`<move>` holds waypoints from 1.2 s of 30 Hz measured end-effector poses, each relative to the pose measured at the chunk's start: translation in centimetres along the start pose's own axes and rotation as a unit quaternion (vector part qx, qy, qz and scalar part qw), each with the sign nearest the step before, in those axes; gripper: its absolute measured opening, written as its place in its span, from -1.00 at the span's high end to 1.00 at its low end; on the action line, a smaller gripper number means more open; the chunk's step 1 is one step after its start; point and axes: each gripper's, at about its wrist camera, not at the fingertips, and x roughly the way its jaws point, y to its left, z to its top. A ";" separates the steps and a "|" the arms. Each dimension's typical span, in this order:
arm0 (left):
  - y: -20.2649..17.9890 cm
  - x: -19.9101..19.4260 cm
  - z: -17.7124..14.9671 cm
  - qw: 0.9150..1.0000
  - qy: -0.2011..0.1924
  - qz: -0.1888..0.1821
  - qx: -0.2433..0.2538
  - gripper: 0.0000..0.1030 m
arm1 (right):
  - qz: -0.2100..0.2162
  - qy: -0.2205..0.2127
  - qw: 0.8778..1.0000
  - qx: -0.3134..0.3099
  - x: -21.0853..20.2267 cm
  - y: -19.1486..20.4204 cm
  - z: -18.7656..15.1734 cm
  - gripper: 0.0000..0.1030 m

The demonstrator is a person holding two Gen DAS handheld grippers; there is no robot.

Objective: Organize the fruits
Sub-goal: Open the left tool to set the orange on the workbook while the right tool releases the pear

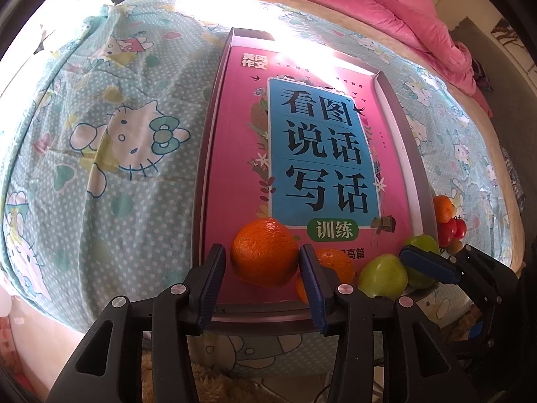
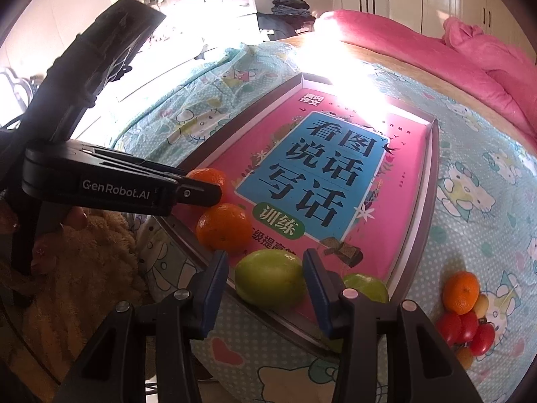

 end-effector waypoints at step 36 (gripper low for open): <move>-0.8 -1.4 -0.2 1.000 -0.019 -0.010 0.011 -0.25 | 0.032 -0.009 0.999 0.040 -0.9 -0.4 -1.1 0.03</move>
